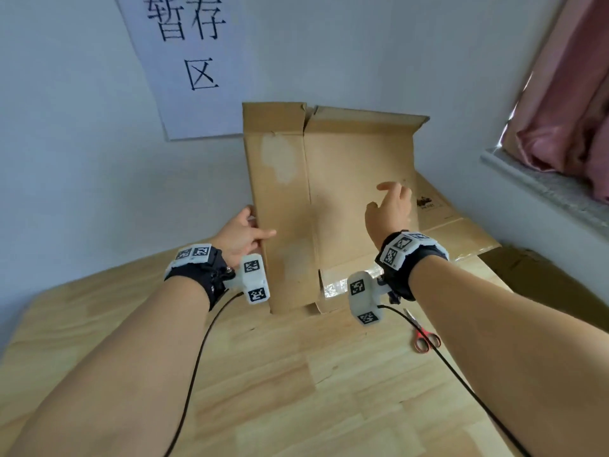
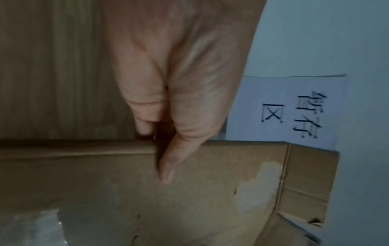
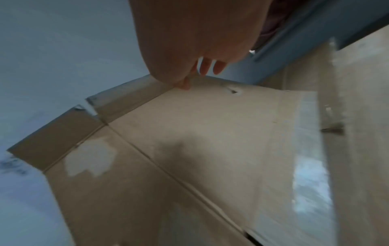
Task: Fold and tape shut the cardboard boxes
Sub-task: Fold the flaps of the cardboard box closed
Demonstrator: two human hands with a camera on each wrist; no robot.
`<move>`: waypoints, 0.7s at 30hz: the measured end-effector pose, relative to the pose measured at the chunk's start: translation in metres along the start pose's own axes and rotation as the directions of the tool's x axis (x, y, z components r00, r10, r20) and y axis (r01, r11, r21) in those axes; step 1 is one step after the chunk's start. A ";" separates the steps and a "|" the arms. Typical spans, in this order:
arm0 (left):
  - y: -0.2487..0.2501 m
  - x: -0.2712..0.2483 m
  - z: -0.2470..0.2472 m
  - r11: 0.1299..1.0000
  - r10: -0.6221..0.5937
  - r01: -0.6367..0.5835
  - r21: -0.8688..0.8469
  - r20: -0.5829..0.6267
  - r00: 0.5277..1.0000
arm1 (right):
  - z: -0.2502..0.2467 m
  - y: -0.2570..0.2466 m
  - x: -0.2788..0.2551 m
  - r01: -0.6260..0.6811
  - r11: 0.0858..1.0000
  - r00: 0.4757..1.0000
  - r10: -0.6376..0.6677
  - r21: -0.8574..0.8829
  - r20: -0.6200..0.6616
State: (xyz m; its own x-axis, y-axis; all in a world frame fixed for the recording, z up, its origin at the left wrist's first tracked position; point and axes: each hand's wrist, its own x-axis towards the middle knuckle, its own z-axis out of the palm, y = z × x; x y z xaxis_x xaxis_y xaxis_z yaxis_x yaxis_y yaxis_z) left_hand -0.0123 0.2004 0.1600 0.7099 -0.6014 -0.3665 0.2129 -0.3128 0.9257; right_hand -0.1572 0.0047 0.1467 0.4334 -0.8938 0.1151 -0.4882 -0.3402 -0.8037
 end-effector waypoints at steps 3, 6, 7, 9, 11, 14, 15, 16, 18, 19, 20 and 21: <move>-0.004 -0.037 -0.039 0.986 0.019 -0.019 0.165 0.003 1.000 | 0.004 -0.050 -0.029 0.141 0.987 0.990 -0.140 0.073 -0.012; -0.012 -0.066 -0.073 0.953 0.045 -0.055 0.297 0.042 0.998 | 0.007 -0.083 -0.057 0.223 0.971 0.975 -0.219 0.085 -0.046; -0.015 -0.073 -0.082 0.942 0.049 -0.065 0.330 0.056 0.997 | 0.007 -0.091 -0.066 0.237 0.968 0.971 -0.233 0.080 -0.060; -0.020 -0.086 -0.098 0.925 0.055 -0.079 0.371 0.075 0.996 | 0.006 -0.103 -0.082 0.267 0.963 0.960 -0.262 0.039 -0.095; -0.026 -0.094 -0.111 0.910 0.041 -0.075 0.408 0.092 0.995 | 0.005 -0.111 -0.095 0.313 0.949 0.938 -0.313 -0.028 -0.146; -0.038 -0.099 -0.127 0.907 0.014 -0.045 0.418 0.078 0.997 | 0.003 -0.121 -0.110 0.401 0.913 0.900 -0.408 -0.076 -0.153; -0.042 -0.100 -0.132 0.904 0.011 -0.035 0.426 0.058 0.998 | 0.002 -0.124 -0.114 0.421 0.903 0.894 -0.430 -0.092 -0.128; -0.046 -0.101 -0.136 0.896 0.012 -0.029 0.443 0.039 0.999 | 0.003 -0.127 -0.118 0.434 0.894 0.891 -0.445 -0.114 -0.096; -0.053 -0.100 -0.143 0.851 0.010 -0.016 0.524 0.016 1.000 | 0.004 -0.131 -0.124 0.468 0.869 0.879 -0.476 -0.160 -0.013; -0.055 -0.100 -0.146 0.819 0.006 -0.011 0.574 0.012 1.000 | 0.006 -0.131 -0.126 0.501 0.848 0.863 -0.504 -0.173 0.032; -0.057 -0.099 -0.149 0.792 0.016 -0.017 0.610 0.008 1.000 | 0.008 -0.132 -0.128 0.538 0.826 0.843 -0.534 -0.170 0.073; -0.059 -0.098 -0.152 0.771 0.029 -0.018 0.637 -0.008 1.000 | 0.010 -0.133 -0.130 0.565 0.810 0.825 -0.555 -0.155 0.109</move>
State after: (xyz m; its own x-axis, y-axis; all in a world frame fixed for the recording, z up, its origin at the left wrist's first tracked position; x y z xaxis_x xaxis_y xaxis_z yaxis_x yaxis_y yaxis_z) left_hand 0.0077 0.3889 0.1555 0.7209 -0.6047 -0.3385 -0.2759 -0.6986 0.6602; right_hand -0.1409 0.1689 0.2323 0.7112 -0.5166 0.4768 -0.2676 -0.8261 -0.4959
